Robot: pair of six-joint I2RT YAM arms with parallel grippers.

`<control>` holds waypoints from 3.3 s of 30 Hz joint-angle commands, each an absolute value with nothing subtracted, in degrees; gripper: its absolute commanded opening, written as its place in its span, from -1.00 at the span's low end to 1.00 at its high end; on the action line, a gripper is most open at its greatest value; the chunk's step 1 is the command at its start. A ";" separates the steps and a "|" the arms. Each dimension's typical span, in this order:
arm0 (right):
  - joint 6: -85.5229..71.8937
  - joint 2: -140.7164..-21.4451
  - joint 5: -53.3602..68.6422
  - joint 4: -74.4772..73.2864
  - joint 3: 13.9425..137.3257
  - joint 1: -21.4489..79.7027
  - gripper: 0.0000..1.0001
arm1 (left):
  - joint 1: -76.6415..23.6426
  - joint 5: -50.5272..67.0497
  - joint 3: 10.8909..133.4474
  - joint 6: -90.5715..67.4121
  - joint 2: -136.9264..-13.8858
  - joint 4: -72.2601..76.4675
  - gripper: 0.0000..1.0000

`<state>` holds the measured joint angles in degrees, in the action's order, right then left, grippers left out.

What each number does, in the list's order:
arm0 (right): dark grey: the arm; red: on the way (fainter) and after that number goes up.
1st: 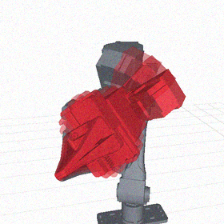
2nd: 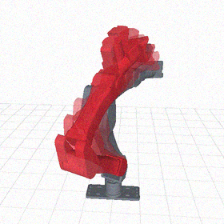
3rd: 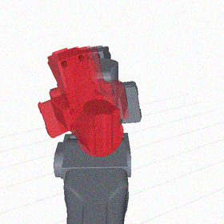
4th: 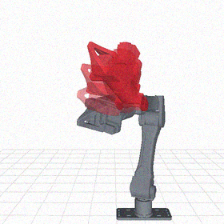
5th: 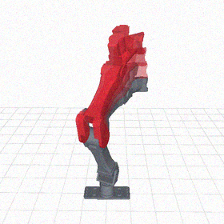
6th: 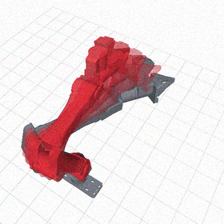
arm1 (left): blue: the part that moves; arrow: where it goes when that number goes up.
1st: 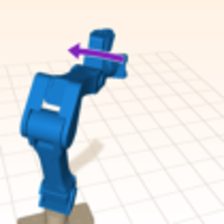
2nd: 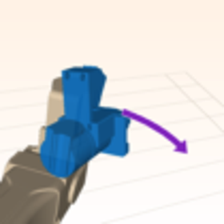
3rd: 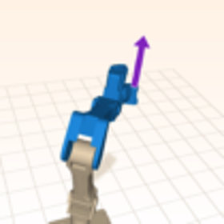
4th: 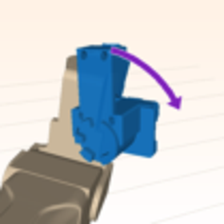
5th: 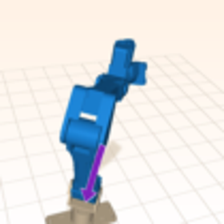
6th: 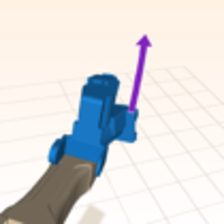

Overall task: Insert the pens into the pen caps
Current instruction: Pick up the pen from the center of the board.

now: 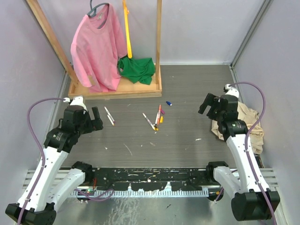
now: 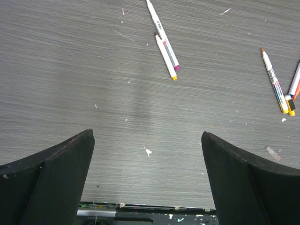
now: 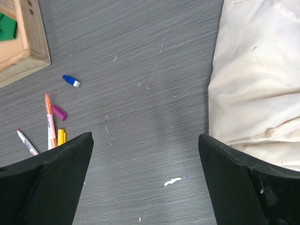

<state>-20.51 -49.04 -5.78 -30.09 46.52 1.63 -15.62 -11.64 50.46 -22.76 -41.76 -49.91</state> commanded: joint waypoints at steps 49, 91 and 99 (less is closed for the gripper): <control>-32.88 -109.83 -6.68 -8.11 73.68 30.59 -0.03 | -15.20 -7.22 54.43 -19.16 -51.00 -47.02 0.96; -32.27 -77.47 -6.81 -6.15 56.65 30.59 -0.92 | -15.26 4.72 51.10 -19.51 -36.45 -40.05 0.96; -38.39 -62.69 1.26 -5.39 48.09 30.80 -0.95 | -15.83 17.88 48.37 -29.29 -34.09 -32.62 0.96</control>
